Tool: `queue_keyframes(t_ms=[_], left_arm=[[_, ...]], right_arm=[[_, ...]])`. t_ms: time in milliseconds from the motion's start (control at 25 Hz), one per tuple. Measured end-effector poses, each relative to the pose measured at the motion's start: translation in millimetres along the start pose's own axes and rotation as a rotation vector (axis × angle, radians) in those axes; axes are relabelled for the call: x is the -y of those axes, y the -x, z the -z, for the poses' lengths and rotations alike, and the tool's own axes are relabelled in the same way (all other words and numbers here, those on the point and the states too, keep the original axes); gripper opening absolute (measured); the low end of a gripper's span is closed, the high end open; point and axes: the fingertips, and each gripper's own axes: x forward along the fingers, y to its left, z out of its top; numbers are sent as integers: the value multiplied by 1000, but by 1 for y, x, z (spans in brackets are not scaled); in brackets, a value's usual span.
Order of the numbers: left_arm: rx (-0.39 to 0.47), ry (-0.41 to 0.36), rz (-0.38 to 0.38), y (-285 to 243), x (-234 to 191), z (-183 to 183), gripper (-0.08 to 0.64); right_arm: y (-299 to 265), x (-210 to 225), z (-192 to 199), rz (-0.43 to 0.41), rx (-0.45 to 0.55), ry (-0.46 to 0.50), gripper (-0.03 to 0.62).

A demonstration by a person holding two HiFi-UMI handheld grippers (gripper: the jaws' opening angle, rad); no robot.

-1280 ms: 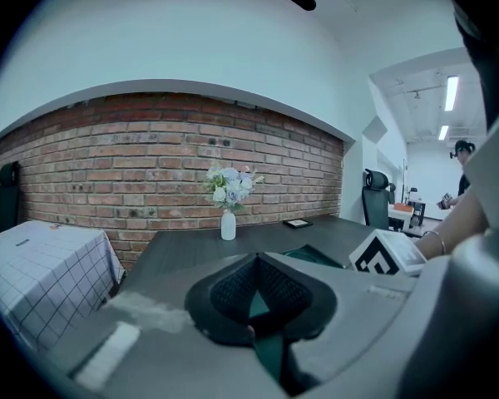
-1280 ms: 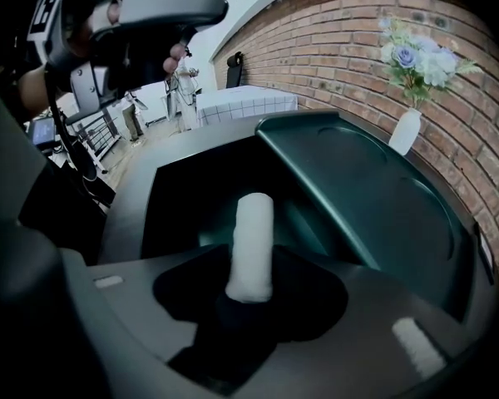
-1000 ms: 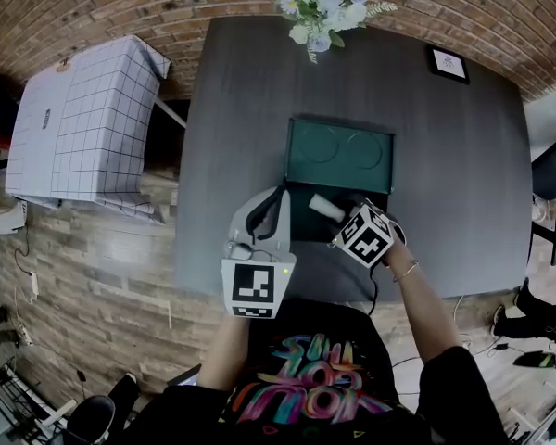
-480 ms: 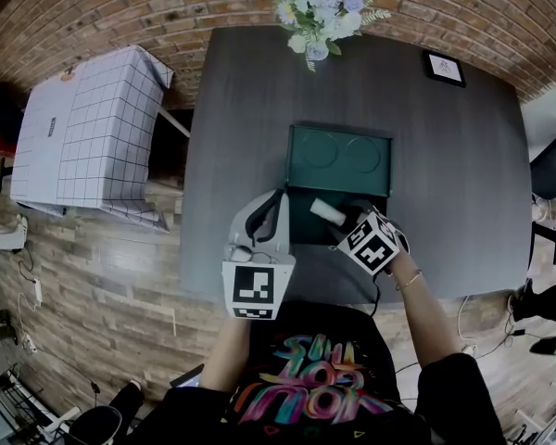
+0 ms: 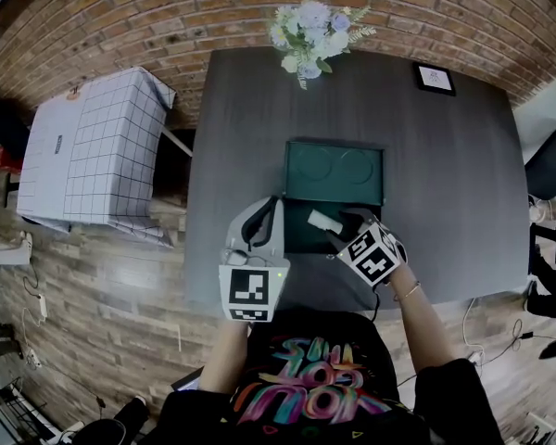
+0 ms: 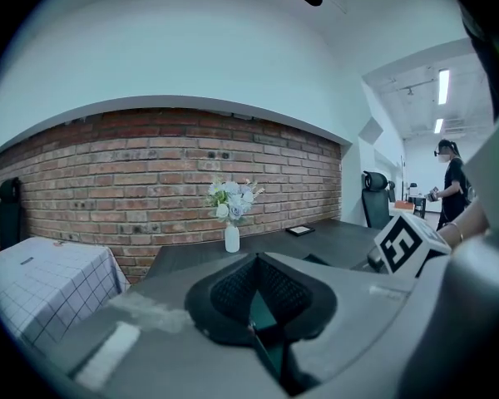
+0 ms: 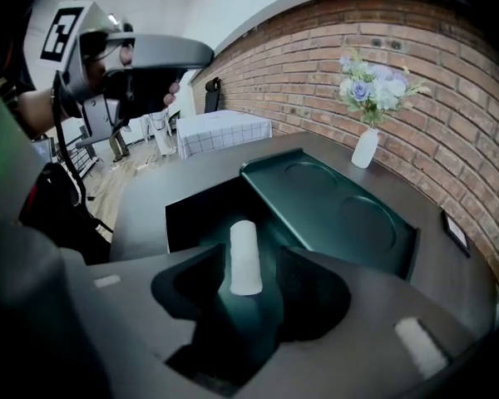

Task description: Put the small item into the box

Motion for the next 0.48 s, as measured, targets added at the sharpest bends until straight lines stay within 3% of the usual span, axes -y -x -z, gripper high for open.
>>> queue_keyframes(t_ms=[480], left_arm=[[66,-24,-30,2,-10,-31,2]], right_arm=[[84,27,-46,115,183,-5,190]])
